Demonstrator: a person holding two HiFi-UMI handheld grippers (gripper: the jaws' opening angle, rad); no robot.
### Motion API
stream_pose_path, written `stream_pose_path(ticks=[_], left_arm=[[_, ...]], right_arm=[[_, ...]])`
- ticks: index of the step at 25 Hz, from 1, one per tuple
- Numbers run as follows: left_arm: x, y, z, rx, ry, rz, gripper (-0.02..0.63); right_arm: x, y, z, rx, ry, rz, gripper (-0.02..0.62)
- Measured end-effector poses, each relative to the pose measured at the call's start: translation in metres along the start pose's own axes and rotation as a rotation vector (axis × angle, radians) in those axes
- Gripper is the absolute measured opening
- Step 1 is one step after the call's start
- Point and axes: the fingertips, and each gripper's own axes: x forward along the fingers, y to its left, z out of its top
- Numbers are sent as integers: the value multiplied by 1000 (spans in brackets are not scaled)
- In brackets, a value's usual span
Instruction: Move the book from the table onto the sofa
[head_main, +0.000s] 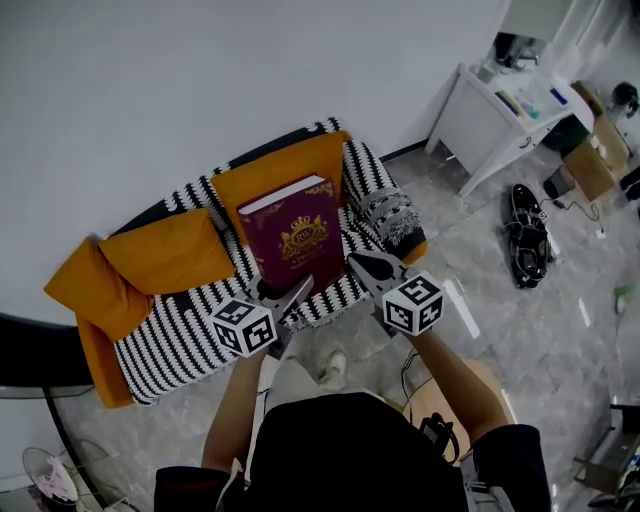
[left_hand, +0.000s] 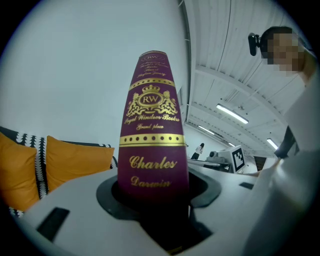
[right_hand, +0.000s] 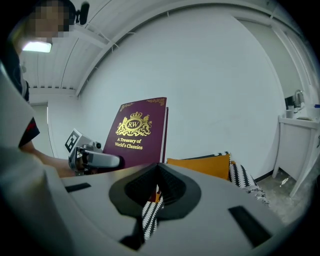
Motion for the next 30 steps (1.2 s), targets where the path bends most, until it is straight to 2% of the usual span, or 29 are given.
stream_pose_path(ticks=[6,12,23,30], left_arm=[[14,29,0,-13,29,0,241],[26,61,-18,-51,74,-18,241],[36,140,-63,-139,145,0,241],[34,197,-106,-188,178,35,241]], right_arm=[[30,-8,-6,17,25,-3,17],[65,-11,-23,60,53,-13,17],[133,-32,-71,150,83,-55,17],[169,-39,-118,153,110,-63,17]])
